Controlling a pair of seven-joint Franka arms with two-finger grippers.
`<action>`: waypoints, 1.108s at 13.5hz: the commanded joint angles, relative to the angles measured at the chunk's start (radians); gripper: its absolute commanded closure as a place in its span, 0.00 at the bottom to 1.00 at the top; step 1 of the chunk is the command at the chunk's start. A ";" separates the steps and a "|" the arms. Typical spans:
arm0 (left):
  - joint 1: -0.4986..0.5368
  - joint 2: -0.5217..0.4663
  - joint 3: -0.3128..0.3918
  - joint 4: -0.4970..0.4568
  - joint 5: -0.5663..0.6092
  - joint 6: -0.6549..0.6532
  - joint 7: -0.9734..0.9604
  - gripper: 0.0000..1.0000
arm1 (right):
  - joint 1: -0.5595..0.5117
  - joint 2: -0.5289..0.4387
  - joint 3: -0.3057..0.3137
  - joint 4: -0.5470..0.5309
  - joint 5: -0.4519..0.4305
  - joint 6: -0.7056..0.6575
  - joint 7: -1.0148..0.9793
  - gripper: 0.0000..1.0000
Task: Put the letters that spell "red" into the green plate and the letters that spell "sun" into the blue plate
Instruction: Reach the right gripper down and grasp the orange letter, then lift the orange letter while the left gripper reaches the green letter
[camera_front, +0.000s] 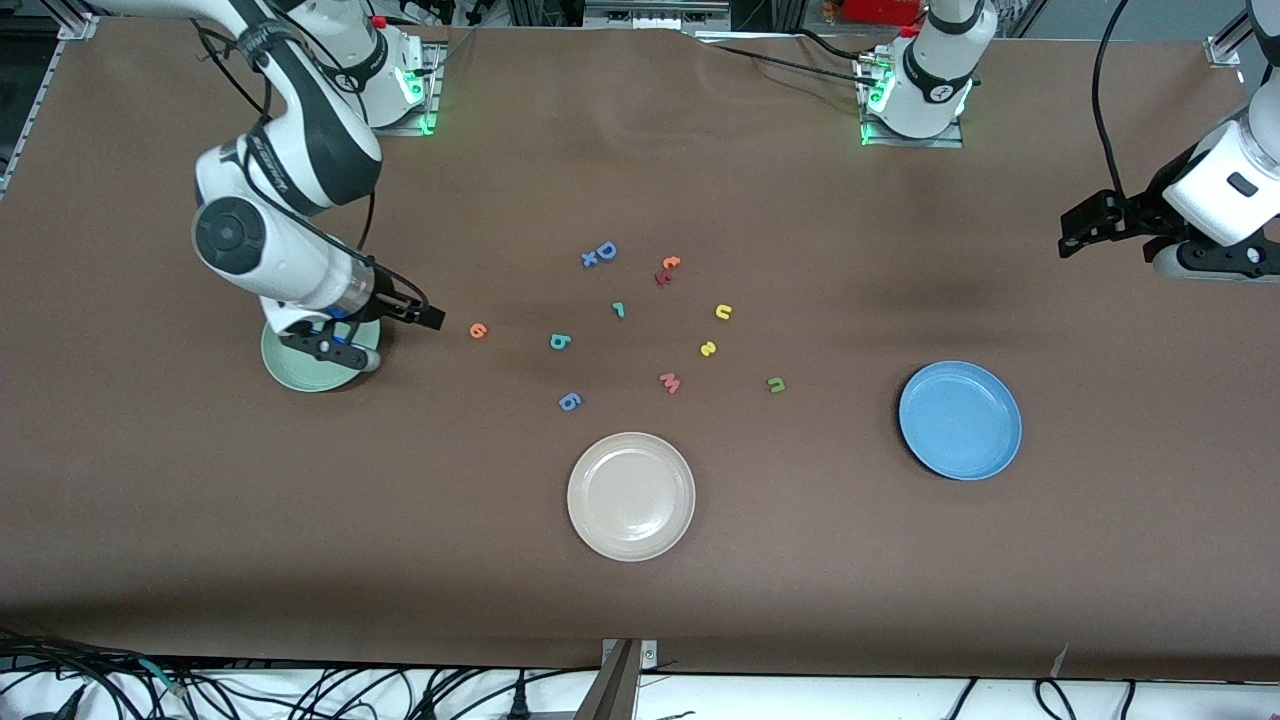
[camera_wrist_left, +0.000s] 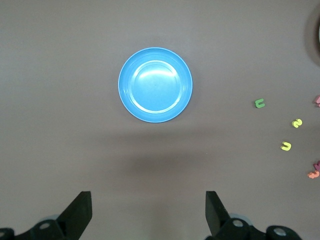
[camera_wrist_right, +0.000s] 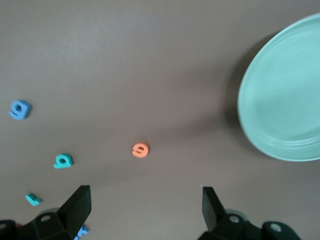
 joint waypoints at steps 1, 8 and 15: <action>0.016 0.030 -0.003 0.037 0.008 -0.021 0.013 0.00 | 0.007 0.053 0.003 -0.023 -0.004 0.035 0.000 0.01; 0.001 0.079 -0.006 0.038 -0.018 -0.015 -0.030 0.00 | 0.184 0.108 -0.148 -0.145 -0.139 0.267 0.092 0.05; -0.094 0.255 -0.039 0.038 -0.033 0.092 -0.165 0.00 | 0.326 0.165 -0.279 -0.145 -0.182 0.405 0.142 0.04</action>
